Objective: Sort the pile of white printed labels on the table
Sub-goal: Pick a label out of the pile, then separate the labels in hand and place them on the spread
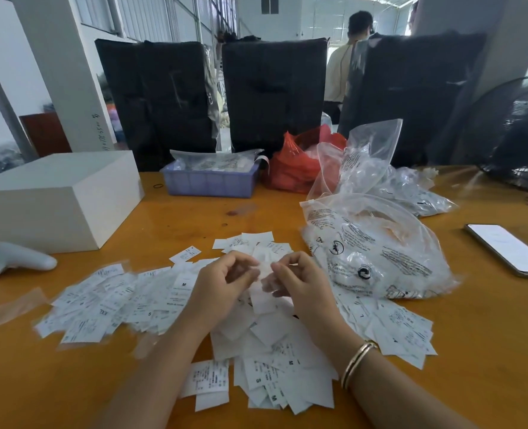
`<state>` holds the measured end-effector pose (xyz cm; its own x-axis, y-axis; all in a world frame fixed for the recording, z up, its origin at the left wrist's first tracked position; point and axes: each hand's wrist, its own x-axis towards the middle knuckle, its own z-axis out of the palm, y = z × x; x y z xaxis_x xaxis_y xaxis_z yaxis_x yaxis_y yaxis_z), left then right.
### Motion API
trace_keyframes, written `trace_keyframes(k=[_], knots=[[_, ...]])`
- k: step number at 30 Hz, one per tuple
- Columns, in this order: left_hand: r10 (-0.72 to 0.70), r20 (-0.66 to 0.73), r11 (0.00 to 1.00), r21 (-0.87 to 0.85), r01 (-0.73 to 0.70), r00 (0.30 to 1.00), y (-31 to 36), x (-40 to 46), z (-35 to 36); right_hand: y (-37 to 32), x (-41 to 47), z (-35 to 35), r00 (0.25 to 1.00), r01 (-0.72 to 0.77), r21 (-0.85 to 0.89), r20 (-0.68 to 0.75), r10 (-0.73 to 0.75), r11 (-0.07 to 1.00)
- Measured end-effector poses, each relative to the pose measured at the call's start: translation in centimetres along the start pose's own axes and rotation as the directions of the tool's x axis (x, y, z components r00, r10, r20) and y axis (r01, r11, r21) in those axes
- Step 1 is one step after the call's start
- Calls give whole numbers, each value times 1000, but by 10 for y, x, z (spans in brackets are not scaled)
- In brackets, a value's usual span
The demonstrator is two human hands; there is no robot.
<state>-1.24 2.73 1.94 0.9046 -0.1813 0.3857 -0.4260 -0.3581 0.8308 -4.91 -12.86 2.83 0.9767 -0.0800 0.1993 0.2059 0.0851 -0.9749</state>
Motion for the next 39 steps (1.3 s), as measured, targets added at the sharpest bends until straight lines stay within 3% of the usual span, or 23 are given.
trace_keyframes(k=[7,11,18,21,22,25,28,31,33,35,37,39], knots=[[-24,-89,1000,-20,23,996,-2,0,-1,9,5,-4,992,82,31,-97,-79,996],[-99,-157,990,-119,81,983,-2,2,-4,11,7,-7,979,116,81,-180,-100,990],[-203,-198,950,-275,145,959,1,6,-4,10,10,-13,963,143,0,-229,-140,990],[-217,-179,938,-311,154,960,2,5,-2,10,11,-14,964,156,-248,-171,-202,956],[-220,-175,935,-318,157,960,2,5,-1,11,11,-13,968,169,-430,-99,-232,887],[-233,-189,938,-304,169,954,0,4,-1,10,6,-8,968,236,-843,163,-189,483],[-246,-208,932,-321,172,947,1,4,-2,7,2,5,940,341,-921,335,-66,188],[-263,-207,911,-376,172,942,2,4,-3,8,1,7,915,402,-911,399,-49,89],[-259,-199,907,-387,167,945,3,4,-4,8,2,2,902,426,-899,414,-122,100],[-253,-189,908,-385,165,949,4,3,-4,9,3,-1,900,419,-889,380,-214,186],[-249,-169,910,-378,171,953,5,3,-4,11,5,-2,919,368,-866,282,-277,338],[-235,-131,917,-359,175,963,6,2,-3,11,8,-4,945,267,-762,88,-314,591]])
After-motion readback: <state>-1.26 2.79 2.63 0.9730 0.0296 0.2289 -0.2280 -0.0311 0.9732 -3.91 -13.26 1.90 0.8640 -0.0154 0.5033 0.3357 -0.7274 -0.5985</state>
